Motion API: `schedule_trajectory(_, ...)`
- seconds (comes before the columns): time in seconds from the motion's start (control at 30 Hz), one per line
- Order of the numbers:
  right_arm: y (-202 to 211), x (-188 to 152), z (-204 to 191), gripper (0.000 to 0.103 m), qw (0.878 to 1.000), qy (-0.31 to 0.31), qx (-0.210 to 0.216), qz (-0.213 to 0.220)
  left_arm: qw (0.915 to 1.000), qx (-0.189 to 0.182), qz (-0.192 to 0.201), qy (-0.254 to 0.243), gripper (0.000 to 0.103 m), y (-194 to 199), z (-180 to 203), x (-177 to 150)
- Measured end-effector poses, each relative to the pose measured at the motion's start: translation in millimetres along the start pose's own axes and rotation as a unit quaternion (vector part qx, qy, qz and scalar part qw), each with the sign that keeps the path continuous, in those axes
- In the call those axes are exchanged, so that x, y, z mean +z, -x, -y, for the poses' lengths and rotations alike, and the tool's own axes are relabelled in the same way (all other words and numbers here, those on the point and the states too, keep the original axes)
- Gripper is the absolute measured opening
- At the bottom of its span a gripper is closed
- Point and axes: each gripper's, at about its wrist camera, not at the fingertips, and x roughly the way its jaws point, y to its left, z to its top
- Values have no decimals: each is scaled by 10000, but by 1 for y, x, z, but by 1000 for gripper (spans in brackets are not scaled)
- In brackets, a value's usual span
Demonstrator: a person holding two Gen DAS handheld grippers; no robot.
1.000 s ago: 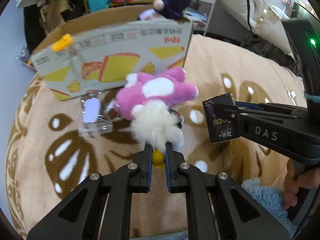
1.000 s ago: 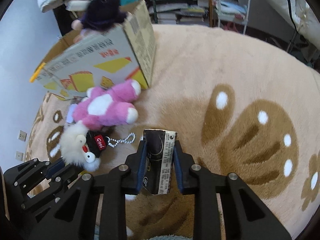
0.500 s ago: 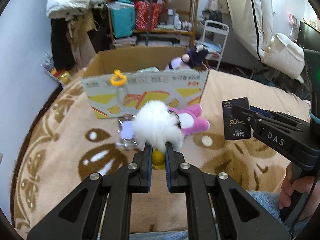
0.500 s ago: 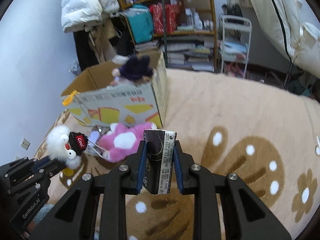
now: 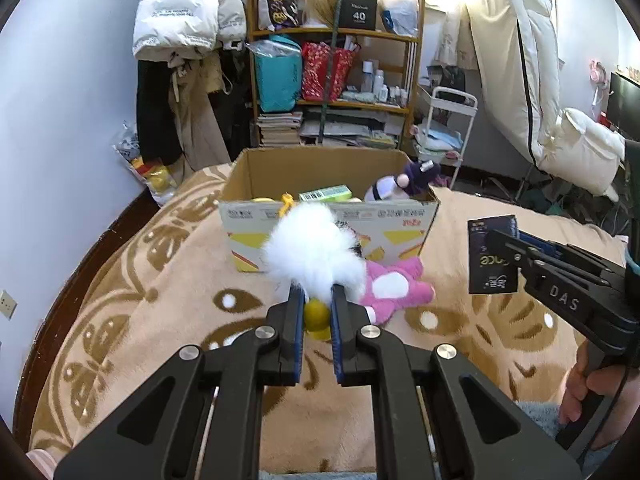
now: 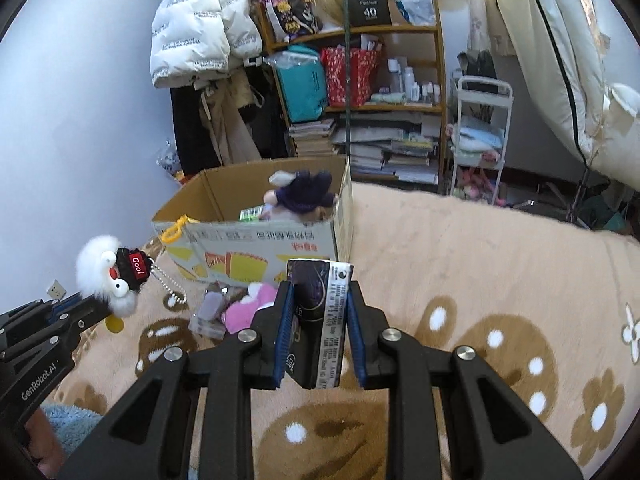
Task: Organize soft objects
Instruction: 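Lift the white plush and tissue pack and carry both over the box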
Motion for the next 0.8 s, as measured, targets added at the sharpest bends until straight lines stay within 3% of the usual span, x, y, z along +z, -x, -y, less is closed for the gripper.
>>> schedule_trajectory(0.23, 8, 21, -10, 27, 9993, 179, 3, 332, 9987, 220, 439, -122, 12, 18, -2, 12)
schedule_trajectory(0.47, 8, 54, -24, 27, 9969, 389, 45, 689, 9957, 170, 886, -205, 12, 30, -8, 37)
schedule_trajectory(0.8, -14, 92, -35, 27, 9946, 352, 154, 964, 9926, 226, 1127, -401, 12, 5, -15, 79)
